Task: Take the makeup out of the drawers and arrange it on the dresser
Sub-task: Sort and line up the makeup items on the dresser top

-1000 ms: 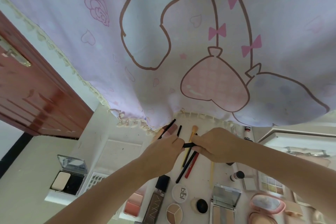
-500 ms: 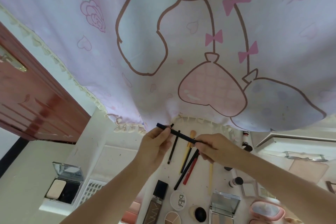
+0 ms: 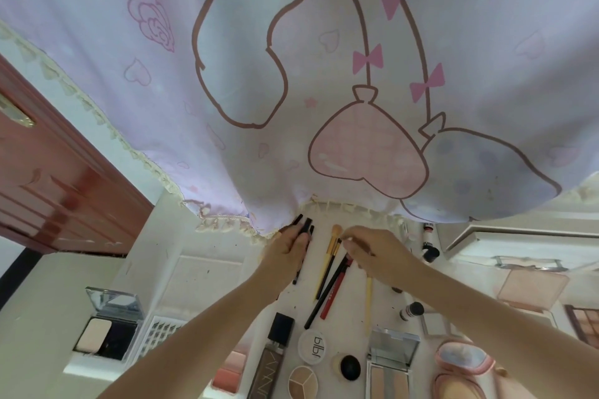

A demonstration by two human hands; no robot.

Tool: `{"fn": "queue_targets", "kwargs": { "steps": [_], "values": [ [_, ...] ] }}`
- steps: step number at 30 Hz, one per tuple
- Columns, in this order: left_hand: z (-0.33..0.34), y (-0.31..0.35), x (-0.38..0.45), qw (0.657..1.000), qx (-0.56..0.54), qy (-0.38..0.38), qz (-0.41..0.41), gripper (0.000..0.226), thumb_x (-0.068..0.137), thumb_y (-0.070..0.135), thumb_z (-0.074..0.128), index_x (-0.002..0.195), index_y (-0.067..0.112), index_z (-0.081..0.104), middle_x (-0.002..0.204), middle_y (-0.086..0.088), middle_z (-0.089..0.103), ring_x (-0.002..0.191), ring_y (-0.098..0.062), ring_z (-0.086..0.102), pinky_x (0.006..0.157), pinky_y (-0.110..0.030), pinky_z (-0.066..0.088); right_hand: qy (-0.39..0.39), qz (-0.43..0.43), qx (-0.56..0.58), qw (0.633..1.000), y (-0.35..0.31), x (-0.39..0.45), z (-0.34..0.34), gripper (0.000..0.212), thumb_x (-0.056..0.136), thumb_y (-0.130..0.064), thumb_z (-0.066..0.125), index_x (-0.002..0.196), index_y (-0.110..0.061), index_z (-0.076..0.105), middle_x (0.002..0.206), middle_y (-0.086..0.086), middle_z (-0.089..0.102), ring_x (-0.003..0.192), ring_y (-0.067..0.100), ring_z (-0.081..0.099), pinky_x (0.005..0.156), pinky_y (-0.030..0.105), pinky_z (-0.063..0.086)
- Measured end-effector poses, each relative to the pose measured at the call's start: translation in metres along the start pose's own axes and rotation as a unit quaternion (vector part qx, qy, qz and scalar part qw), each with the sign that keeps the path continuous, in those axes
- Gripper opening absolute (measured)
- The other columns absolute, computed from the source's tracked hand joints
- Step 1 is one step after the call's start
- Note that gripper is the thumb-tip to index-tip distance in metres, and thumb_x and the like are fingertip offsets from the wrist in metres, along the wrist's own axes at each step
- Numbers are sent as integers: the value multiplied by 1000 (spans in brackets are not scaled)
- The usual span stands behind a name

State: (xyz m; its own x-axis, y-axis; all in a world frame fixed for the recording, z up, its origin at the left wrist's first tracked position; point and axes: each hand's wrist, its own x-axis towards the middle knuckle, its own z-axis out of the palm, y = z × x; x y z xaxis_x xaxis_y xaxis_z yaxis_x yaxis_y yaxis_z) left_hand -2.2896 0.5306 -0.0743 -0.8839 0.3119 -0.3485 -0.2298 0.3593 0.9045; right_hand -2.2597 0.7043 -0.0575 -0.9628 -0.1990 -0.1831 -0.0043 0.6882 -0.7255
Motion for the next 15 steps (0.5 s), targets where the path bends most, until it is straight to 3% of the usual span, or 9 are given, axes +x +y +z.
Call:
{"fn": "queue_targets", "kwargs": {
  "steps": [2,3,5,7,8,11,15],
  "values": [
    [5,-3,1,990,128,-41,31,16,98,18,37,88,25,46,81,-1,47,52,0,38,52,-14,35,-14,3,61,998,-3,9,1,24,96,-23,41,117,-18,52,86,-2,60,62,2,53,54,7,42],
    [7,-5,3,979,188,-60,43,19,98,19,38,81,25,45,86,-3,49,56,-2,39,58,-17,37,-29,8,88,996,-5,14,3,20,95,-22,43,113,-23,51,84,-4,59,60,1,53,53,9,43],
    [11,-7,6,965,247,-92,17,29,98,23,38,69,24,42,76,0,50,56,-2,38,62,-21,38,-48,21,118,992,-4,22,6,12,94,-18,46,92,-26,55,71,-7,58,51,-1,52,54,15,44],
    [12,-8,9,966,235,-106,-27,25,97,20,40,73,22,46,66,4,46,56,-6,40,57,-20,36,-60,38,130,989,2,29,8,23,92,-13,49,75,-26,56,55,-11,56,41,-3,49,55,20,44],
    [12,-7,9,974,192,-104,-57,16,95,15,41,84,19,51,69,3,48,61,-8,43,58,-19,37,-67,48,131,988,6,32,8,25,91,-11,50,72,-26,56,50,-11,56,40,-2,49,56,22,44],
    [6,-13,14,984,120,-73,-111,33,89,-2,46,120,6,52,101,-6,56,81,-11,51,66,-16,43,-95,68,124,985,16,42,8,27,90,-4,50,72,-24,56,61,-5,57,48,2,52,61,27,49],
    [2,-29,20,980,146,-62,-123,33,86,-2,54,118,6,59,113,-5,54,101,-15,51,82,-18,44,-150,32,-29,988,24,63,8,13,86,-2,53,87,-11,61,75,-9,54,65,-2,50,61,9,41]
  ]
}}
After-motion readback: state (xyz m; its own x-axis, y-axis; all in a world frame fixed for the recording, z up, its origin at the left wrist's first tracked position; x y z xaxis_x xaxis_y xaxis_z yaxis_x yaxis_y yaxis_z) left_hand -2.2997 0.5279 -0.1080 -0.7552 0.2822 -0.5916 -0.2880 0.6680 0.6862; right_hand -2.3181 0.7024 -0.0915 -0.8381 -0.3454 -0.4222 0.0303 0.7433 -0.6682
